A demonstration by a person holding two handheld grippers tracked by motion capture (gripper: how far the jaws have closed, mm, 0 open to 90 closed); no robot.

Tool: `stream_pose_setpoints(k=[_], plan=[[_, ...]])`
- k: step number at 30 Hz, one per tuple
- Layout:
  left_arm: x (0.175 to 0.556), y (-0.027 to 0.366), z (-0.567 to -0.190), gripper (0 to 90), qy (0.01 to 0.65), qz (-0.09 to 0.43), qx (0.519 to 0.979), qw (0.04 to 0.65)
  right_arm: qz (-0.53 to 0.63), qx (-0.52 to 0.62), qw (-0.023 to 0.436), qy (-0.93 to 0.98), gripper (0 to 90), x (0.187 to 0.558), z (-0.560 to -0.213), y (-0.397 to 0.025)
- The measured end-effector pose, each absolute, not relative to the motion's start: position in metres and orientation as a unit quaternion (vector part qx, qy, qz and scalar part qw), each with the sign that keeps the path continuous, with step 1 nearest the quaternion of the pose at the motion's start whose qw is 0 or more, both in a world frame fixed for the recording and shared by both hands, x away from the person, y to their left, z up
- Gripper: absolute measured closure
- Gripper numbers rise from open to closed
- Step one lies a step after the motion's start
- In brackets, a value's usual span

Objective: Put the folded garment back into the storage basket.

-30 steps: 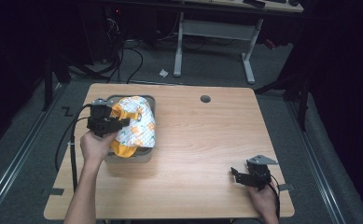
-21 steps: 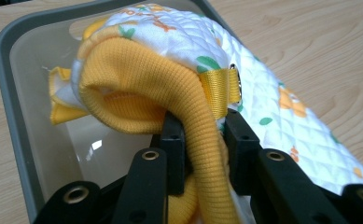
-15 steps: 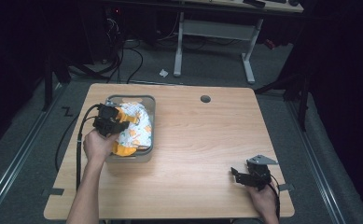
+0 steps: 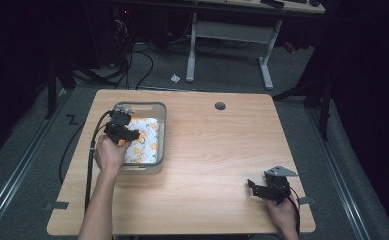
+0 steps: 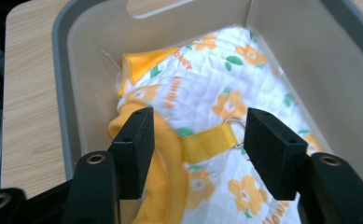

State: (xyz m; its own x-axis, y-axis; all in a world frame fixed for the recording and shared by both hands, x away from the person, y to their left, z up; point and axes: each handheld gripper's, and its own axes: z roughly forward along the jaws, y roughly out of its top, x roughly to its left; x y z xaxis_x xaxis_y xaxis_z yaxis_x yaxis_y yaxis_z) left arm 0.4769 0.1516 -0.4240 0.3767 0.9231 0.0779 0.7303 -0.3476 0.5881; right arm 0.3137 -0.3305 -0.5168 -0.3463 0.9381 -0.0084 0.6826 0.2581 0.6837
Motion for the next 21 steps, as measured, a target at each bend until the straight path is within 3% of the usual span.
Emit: stream_pose_setpoints(k=[9, 21], plan=[[0.458, 0.152, -0.417, 41.1, 0.513, 0.177, 0.780, 0.311, 0.299, 0.529, 0.214, 0.764, 23.1, 0.314, -0.517, -0.331], [0.433, 0.150, -0.409, 39.9, 0.503, 0.156, 0.767, 0.367, 0.299, 0.530, 0.214, 0.764, 23.2, 0.314, -0.517, -0.331]])
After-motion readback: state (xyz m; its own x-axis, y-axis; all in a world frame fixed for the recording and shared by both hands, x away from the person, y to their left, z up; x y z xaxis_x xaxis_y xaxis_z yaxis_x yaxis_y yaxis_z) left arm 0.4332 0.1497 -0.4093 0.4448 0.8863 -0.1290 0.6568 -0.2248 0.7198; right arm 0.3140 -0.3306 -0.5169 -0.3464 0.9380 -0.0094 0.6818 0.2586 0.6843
